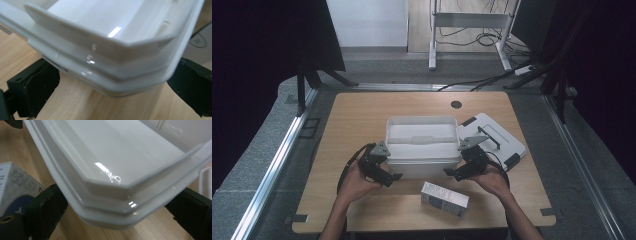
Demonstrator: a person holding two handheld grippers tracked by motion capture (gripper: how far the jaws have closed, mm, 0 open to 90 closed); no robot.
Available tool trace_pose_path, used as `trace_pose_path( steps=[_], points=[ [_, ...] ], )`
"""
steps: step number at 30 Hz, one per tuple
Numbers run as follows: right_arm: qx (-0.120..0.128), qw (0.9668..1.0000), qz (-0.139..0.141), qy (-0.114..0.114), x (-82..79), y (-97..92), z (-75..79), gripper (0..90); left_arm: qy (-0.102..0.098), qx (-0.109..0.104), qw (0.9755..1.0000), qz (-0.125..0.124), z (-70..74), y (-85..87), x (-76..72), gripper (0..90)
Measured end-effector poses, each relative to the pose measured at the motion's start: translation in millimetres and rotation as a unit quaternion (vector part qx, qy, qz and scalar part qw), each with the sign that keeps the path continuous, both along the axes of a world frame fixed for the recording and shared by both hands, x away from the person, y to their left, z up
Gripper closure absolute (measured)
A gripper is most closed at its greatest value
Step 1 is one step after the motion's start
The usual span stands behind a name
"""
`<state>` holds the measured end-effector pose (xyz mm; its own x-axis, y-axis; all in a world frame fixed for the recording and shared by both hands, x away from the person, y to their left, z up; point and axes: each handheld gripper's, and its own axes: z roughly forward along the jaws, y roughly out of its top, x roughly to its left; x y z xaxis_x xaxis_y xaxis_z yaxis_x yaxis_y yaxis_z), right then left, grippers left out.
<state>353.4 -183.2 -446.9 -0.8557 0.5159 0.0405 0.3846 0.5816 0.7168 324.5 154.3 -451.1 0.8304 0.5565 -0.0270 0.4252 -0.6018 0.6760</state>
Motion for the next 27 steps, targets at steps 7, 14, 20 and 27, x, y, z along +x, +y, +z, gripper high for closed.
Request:
trace_pose_path(
  steps=[7, 14, 20, 27],
  points=[
    [-0.014, 0.9998, 0.009, 0.008, -6.2, -2.0, 1.5, 4.9, 0.01, 0.009, 0.9998, -0.016, 0.7, 1.9, -4.6, 0.9],
    [-0.06, 0.9978, -0.019, 0.021, -11.4, -16.8, -20.9, 0.0, 0.019, 0.044, 0.9984, -0.029, -2.4, 22.6, -2.6, 1.0],
    [-0.059, 0.9973, -0.041, 0.015, -17.1, -30.2, -39.1, 0.0, 0.024, 0.054, 0.9976, -0.037, 3.7, 44.5, 4.4, 1.8],
    [-0.049, 0.9971, -0.057, 0.009, -23.7, -42.6, -56.5, 1.4, 0.023, 0.079, 0.9961, -0.033, 20.5, 68.2, 20.6, 4.3]
  ],
)
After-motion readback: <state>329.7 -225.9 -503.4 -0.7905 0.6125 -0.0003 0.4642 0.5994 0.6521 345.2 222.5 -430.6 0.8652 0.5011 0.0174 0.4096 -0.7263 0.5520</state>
